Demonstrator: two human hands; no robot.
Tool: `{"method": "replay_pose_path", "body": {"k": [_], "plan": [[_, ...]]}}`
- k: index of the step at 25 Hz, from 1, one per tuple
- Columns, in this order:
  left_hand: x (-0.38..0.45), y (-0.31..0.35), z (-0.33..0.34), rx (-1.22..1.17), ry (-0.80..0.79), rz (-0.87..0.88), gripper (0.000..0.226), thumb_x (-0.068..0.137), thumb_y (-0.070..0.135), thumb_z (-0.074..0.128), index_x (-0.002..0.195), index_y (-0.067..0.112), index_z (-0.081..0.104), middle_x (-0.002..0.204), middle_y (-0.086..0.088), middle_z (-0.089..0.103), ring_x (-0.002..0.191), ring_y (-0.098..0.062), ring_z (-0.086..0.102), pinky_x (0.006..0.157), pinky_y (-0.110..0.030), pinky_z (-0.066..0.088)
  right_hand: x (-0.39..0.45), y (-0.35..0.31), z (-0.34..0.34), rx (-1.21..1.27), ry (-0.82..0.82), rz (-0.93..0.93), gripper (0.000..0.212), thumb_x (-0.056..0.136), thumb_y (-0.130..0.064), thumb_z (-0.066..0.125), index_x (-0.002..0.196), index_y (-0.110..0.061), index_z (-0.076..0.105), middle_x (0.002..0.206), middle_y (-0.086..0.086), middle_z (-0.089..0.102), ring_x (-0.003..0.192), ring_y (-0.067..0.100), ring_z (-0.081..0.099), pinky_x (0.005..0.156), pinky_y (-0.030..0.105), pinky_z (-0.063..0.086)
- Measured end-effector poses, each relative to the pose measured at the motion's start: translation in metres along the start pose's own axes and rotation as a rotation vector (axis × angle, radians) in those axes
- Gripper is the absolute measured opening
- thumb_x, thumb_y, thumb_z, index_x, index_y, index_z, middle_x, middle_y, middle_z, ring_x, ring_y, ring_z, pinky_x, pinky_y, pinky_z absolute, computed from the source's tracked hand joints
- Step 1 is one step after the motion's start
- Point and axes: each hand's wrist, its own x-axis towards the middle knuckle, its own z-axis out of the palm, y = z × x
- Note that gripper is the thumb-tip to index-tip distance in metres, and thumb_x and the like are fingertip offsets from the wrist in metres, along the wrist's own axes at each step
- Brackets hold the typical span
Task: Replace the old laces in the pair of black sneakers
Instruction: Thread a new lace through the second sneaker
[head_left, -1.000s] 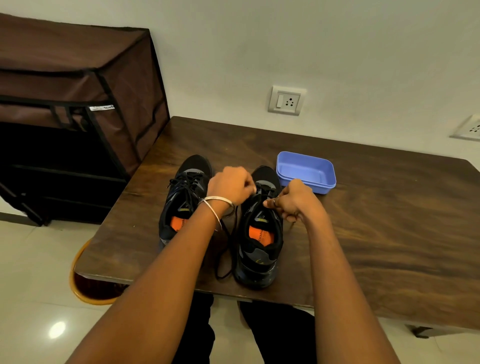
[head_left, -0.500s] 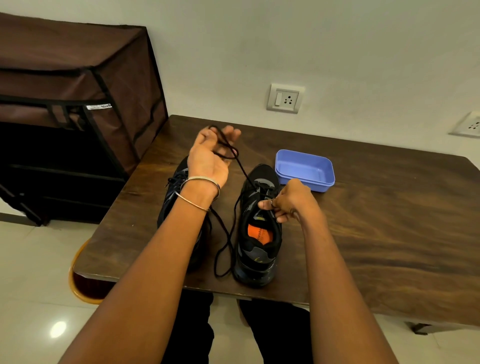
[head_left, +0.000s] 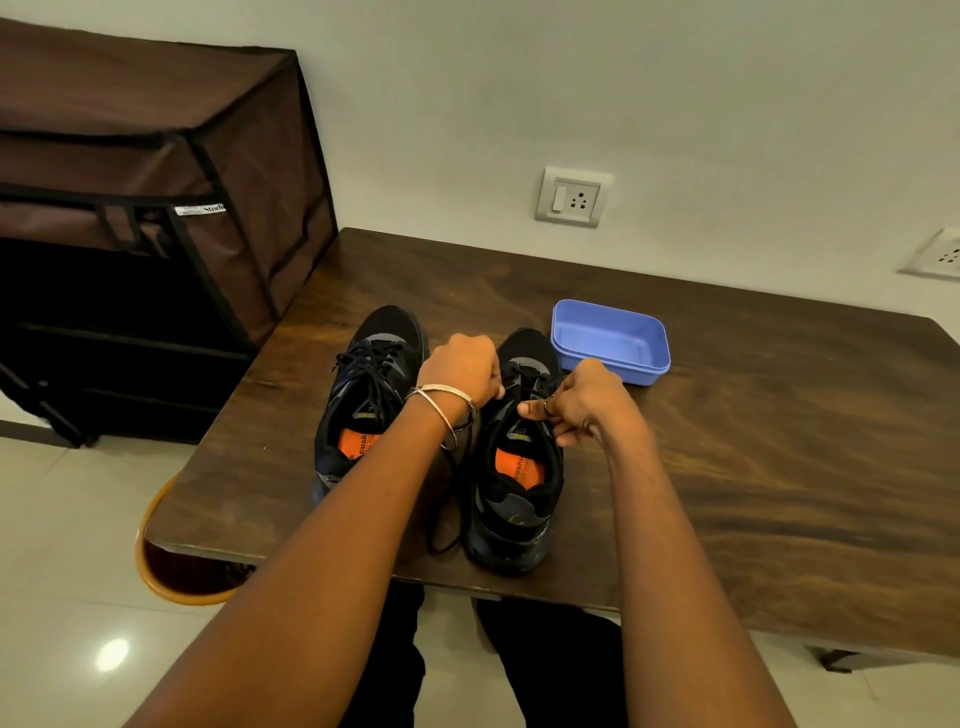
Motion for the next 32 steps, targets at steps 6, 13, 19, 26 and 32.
{"method": "replay_pose_path", "body": {"k": [6, 13, 19, 26, 32], "plan": [[-0.004, -0.005, -0.021, -1.030, 0.180, -0.189, 0.016, 0.090, 0.012, 0.054, 0.076, 0.015, 0.061, 0.092, -0.007, 0.071, 0.061, -0.017, 0.058, 0.046, -0.025, 0.044, 0.003, 0.002, 0.000, -0.002, 0.007, 0.000, 0.044, 0.067, -0.027, 0.091, 0.087, -0.004, 0.059, 0.073, 0.011, 0.064, 0.052, 0.019, 0.060, 0.047, 0.028, 0.055], [-0.013, -0.008, -0.036, -1.410, 0.203, -0.360, 0.030, 0.092, 0.024, 0.049, 0.065, 0.012, 0.052, 0.070, -0.009, 0.069, 0.040, -0.014, 0.044, 0.037, -0.019, 0.027, 0.007, 0.004, 0.004, -0.017, -0.040, 0.017, 0.059, 0.065, -0.037, 0.091, 0.100, 0.002, 0.063, 0.083, 0.014, 0.070, 0.058, 0.021, 0.064, 0.063, 0.036, 0.062], [-0.002, -0.025, -0.001, -0.426, 0.012, -0.352, 0.021, 0.087, 0.023, 0.059, 0.088, 0.004, 0.065, 0.085, -0.019, 0.072, 0.072, -0.036, 0.070, 0.065, -0.042, 0.060, 0.005, 0.002, 0.003, -0.024, -0.017, 0.036, 0.061, 0.062, -0.038, 0.092, 0.102, -0.002, 0.063, 0.092, 0.016, 0.071, 0.065, 0.028, 0.073, 0.063, 0.042, 0.063], [-0.007, -0.011, 0.004, 0.065, -0.051, -0.243, 0.041, 0.082, 0.039, 0.072, 0.116, 0.017, 0.065, 0.133, -0.017, 0.048, 0.128, -0.040, 0.039, 0.102, -0.050, 0.041, -0.004, -0.005, 0.003, -0.051, 0.075, 0.039, 0.057, 0.062, -0.034, 0.093, 0.095, -0.003, 0.059, 0.089, 0.017, 0.069, 0.057, 0.030, 0.072, 0.058, 0.045, 0.062], [-0.006, -0.012, -0.011, -0.082, -0.029, -0.238, 0.030, 0.077, 0.039, 0.077, 0.088, 0.012, 0.072, 0.106, -0.010, 0.068, 0.112, -0.034, 0.055, 0.104, -0.055, 0.034, -0.010, -0.008, 0.001, -0.061, 0.108, 0.037, 0.053, 0.065, -0.030, 0.092, 0.097, -0.005, 0.057, 0.085, 0.015, 0.070, 0.052, 0.027, 0.071, 0.060, 0.044, 0.062]]}}
